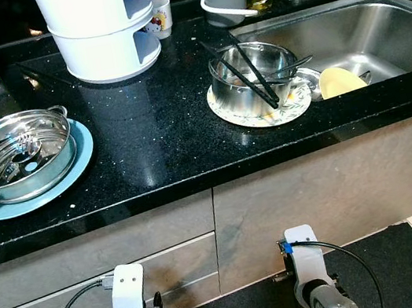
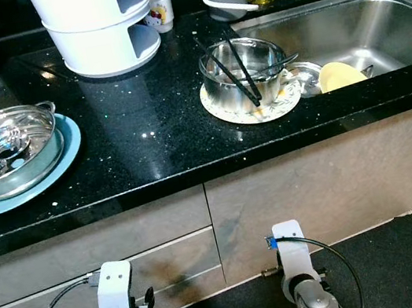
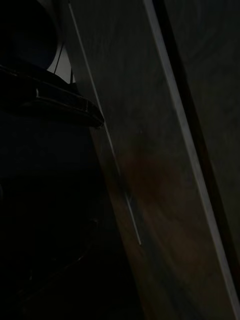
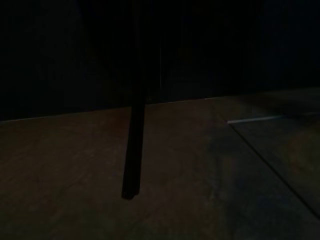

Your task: Kitchen organization

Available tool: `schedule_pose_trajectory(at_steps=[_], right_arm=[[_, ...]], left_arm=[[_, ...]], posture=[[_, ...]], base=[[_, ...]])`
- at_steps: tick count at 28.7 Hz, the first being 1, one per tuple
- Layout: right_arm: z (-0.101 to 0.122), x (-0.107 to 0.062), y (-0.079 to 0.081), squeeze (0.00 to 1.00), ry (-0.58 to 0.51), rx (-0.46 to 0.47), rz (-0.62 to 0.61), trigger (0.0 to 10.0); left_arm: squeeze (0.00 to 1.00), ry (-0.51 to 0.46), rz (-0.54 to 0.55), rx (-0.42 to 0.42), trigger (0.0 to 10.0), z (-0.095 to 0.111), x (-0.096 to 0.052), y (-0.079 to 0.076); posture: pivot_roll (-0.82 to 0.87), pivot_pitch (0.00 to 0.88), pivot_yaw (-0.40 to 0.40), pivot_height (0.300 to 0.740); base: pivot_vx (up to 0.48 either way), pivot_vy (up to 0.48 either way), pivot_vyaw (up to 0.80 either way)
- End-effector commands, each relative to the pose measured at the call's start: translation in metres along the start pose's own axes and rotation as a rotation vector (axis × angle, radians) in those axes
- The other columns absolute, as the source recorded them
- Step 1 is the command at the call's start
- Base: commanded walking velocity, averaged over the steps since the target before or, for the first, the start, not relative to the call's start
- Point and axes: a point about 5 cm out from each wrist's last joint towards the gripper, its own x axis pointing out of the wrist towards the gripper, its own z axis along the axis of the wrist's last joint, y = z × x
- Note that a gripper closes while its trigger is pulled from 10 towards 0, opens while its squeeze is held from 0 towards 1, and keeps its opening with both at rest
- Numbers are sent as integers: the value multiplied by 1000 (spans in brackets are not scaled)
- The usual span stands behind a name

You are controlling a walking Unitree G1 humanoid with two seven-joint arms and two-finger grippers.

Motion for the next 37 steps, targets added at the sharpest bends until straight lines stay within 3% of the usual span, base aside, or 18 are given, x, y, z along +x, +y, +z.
schedule_pose_trajectory(at_steps=[1,5,9,13,15,19,22,31,37], right_arm=[[-3,0,1,0,14,-9,-1,10000],[-4,-1,-4,0,22,54,-23,10000],[-3,2,0,0,26,7,1,10000],[0,3,-5,0,19,65,-16,10000],[-2,2,-3,0,23,24,-1,10000],[0,3,-6,0,17,67,-13,10000],[-1,2,-3,0,18,42,3,10000],[3,2,-4,0,-6,166,34,10000],[1,3,-2,0,8,128,45,10000]], left_arm=[[0,41,-22,9,10000,-9,-1,-5],[0,36,-29,5,10000,-8,1,-8],[0,18,-1,-11,10000,-4,2,-5],[0,19,4,-3,10000,-3,2,-6],[0,19,8,-8,10000,-4,2,-6],[0,23,6,-14,10000,-4,2,-6],[0,22,1,-3,10000,-3,2,-7],[0,26,26,3,10000,-5,-1,-1],[0,-14,21,-35,10000,1,-1,-5]], posture=[[-116,230,28,740],[-94,218,23,740],[-77,221,12,740],[-78,226,7,740],[-83,227,7,740],[-84,235,4,740],[-80,237,5,740],[-86,241,-8,740],[-85,235,-12,740]], base=[[0,0,0],[0,0,0],[0,0,0],[0,0,0],[0,0,0],[0,0,0],[0,0,0],[0,0,0],[0,0,0]])
